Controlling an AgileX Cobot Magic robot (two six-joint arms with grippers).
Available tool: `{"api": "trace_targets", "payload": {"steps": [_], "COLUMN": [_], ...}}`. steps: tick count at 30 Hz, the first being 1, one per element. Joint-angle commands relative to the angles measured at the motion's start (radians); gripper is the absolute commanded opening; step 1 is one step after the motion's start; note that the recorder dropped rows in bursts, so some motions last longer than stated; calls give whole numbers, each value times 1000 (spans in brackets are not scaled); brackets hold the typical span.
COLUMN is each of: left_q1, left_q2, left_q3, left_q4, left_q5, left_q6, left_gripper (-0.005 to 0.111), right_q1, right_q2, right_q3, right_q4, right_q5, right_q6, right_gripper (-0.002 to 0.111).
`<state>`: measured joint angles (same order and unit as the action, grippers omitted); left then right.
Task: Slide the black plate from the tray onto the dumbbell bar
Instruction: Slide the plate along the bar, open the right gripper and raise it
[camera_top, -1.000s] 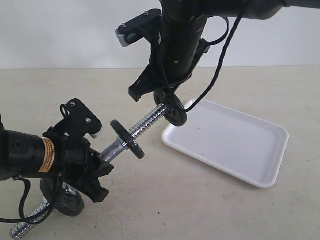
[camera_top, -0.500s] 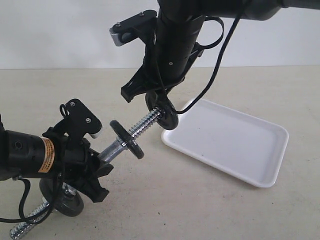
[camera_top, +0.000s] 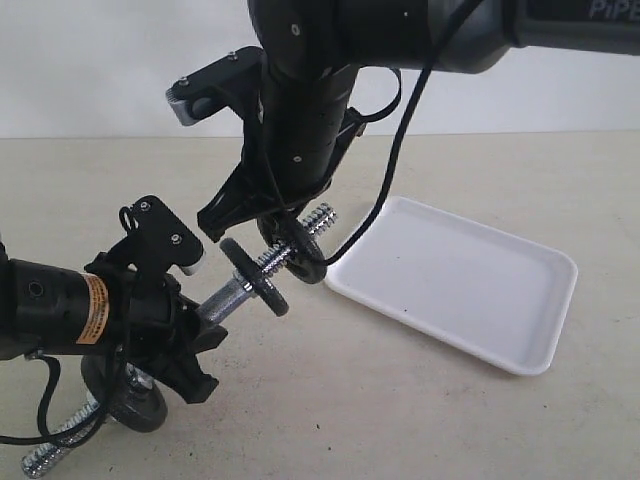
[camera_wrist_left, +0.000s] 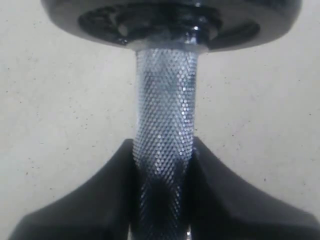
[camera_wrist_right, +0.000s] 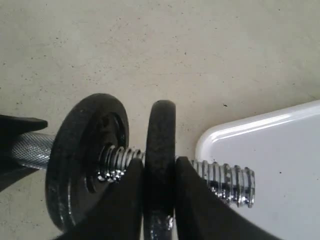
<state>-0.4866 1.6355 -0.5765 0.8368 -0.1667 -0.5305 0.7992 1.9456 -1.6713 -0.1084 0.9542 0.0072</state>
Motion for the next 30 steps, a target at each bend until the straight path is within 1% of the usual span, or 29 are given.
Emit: {"api": "trace_targets", "payload": {"steps": [1, 6, 7, 8, 9, 11, 12, 13, 14, 15, 16, 18, 22, 24, 25, 26, 27, 28, 29, 30], "left_q1": [-2, -2, -2, -2, -2, -2, -2, -2, -2, -2, -2, -2, -2, -2, -2, -2, -2, -2, -2, -2], "left_q2": [-34, -34, -34, -34, -34, -34, -34, -34, -34, -34, -34, -34, -34, -34, -34, -34, -34, -34, -34, -34], "left_q3": [-34, -34, -34, -34, -34, -34, -34, -34, -34, -34, -34, -34, -34, -34, -34, -34, -34, -34, -36, -36], "left_q4": [-20, -20, -20, -20, -20, -20, -20, -20, -20, -20, -20, -20, -20, -20, -20, -24, -51, -64, -97, -113], "left_q5": [-180, -180, -180, -180, -180, -180, -180, -180, -182, -182, -184, -184, -181, -181, -175, -175, -173, -173, -173, -173], "left_q6": [-14, -14, -14, -14, -14, -14, -14, -14, -14, -14, -14, -14, -14, -14, -14, -16, -16, -16, -16, -16], "left_gripper": [4, 4, 4, 4, 4, 4, 4, 4, 4, 4, 4, 4, 4, 4, 4, 4, 4, 4, 4, 4], "right_q1": [37, 60, 60, 60, 60, 60, 60, 60, 60, 60, 60, 59, 59, 59, 59, 59, 59, 59, 59, 59], "right_q2": [-31, -13, -13, -13, -13, -13, -13, -13, -13, -13, -13, -13, -25, -44, -63, -70, -93, -101, -123, -133], "right_q3": [-16, -16, -16, -16, -16, -16, -16, -16, -16, -16, -16, -16, -16, -16, -16, -16, -16, -16, -16, -16], "right_q4": [22, 22, 22, 24, 35, 40, 40, 40, 40, 40, 40, -2, -106, -231, -317, -351, -419, -439, -482, -498], "right_q5": [-69, -78, -76, -76, -78, -86, -93, -97, -97, -97, -97, -99, -97, -77, -47, -29, 24, 53, 97, 116], "right_q6": [30, 35, 35, 35, 35, 49, 57, 67, 67, 69, 69, 72, 104, 166, 214, 223, 225, 223, 214, 212], "right_gripper": [0, 0, 3, 14, 42, 63, 71, 74, 73, 68, 66, 70, 71, 70, 65, 59, 36, 24, -1, 2]}}
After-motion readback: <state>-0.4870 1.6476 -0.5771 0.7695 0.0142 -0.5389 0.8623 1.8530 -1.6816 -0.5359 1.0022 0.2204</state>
